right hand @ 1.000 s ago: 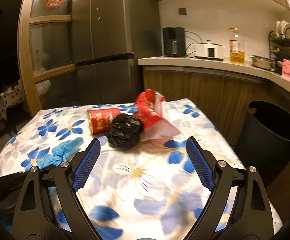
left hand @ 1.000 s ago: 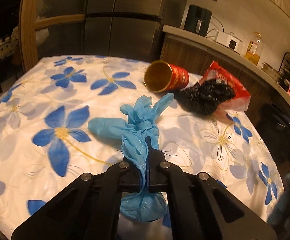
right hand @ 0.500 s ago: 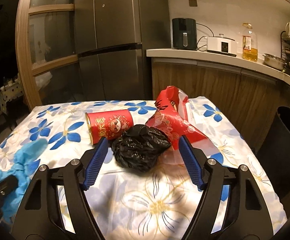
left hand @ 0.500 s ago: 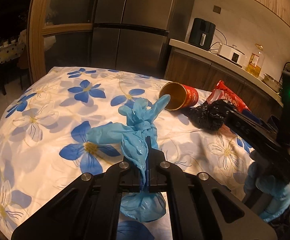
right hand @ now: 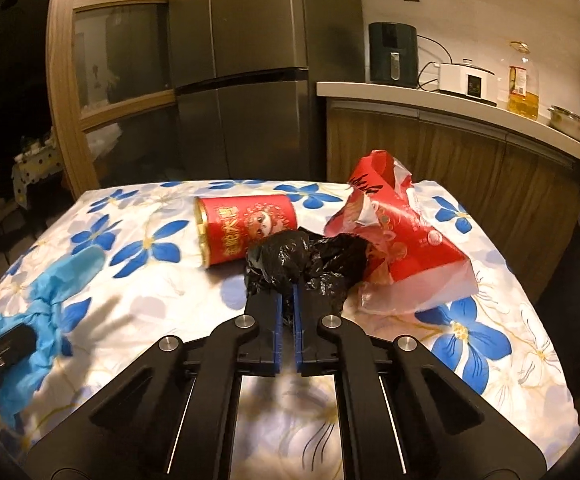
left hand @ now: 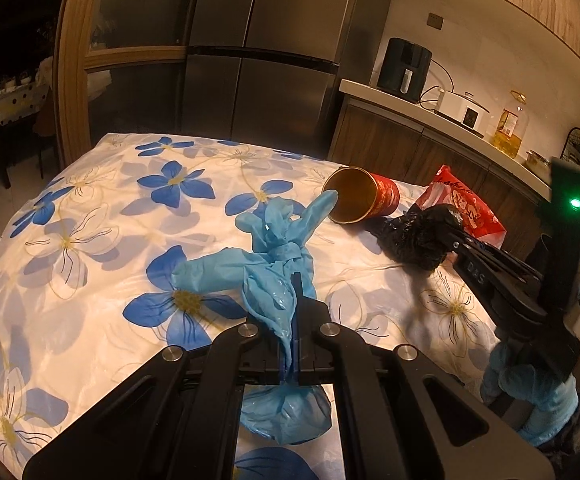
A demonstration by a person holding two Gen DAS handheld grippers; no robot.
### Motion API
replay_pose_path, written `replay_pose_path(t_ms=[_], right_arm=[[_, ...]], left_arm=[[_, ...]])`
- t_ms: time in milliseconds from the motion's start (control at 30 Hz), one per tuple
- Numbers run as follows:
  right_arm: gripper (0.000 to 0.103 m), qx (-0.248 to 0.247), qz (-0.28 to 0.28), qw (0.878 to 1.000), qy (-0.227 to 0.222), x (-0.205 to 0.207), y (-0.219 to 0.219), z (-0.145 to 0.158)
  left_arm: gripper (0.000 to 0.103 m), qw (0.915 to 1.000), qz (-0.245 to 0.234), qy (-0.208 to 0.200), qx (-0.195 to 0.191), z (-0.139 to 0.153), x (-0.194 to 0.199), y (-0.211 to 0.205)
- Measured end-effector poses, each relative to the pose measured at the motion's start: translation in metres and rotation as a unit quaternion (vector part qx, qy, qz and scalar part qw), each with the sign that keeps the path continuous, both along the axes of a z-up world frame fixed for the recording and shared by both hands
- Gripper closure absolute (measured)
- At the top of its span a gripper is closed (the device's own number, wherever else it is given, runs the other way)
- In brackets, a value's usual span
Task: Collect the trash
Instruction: 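Carry the held blue glove and black bag over the black bin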
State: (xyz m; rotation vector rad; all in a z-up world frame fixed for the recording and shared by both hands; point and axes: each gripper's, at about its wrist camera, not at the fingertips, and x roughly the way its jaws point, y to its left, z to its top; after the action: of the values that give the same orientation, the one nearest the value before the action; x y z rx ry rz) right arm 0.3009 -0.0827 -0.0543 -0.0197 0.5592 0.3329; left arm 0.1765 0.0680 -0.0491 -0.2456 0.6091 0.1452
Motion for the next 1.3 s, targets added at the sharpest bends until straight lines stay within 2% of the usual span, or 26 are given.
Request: replay_pose_path(t_ms=[367, 567, 933, 1300], right_arm=[[0.1, 0.036, 0.023, 0.999, -0.025, -0.064, -0.025, 0.025], [0.1, 0.05, 0.014, 0.998, -0.041, -0.095, -0.057, 0.042], [0.1, 0.058, -0.036, 0.995, -0.071, -0.131, -0.128, 0.064], [0.1, 0.061, -0.109, 0.988, -0.091, -0.133, -0.2, 0.075]], left_arm=[[0.101, 0.9998, -0.006, -0.014, 0.012, 0.012, -0.013, -0.021], [0.101, 0.9993, -0.022, -0.024, 0.02, 0.02, -0.017, -0.045], [0.101, 0.9952, -0.075, -0.045, 0.043, 0.034, -0.015, -0.114], [0.101, 0.9848, -0.147, -0.068, 0.063, 0.051, 0.008, -0.193]])
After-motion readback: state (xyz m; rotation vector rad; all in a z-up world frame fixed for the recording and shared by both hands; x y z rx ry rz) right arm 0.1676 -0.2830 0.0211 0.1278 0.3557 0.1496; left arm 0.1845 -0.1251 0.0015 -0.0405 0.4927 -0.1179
